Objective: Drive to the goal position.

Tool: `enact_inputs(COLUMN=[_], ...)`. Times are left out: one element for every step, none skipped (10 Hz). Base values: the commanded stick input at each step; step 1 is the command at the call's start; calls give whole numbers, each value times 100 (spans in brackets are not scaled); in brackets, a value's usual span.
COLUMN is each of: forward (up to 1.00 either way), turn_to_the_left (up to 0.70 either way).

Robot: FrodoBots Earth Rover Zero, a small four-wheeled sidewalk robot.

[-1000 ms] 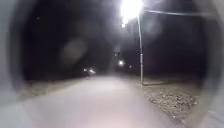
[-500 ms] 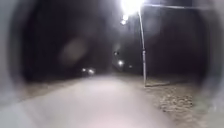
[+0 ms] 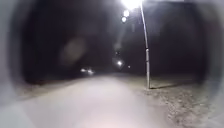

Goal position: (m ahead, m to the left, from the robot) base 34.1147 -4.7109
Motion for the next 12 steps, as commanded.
enact_inputs(forward=[100, 100, 100, 100, 100, 100, 100, 100, 100, 100, 100, 100], turn_to_the_left=[28, 12, 0, 0, 0, 0, 0, 0, 0, 0, 0, 0])
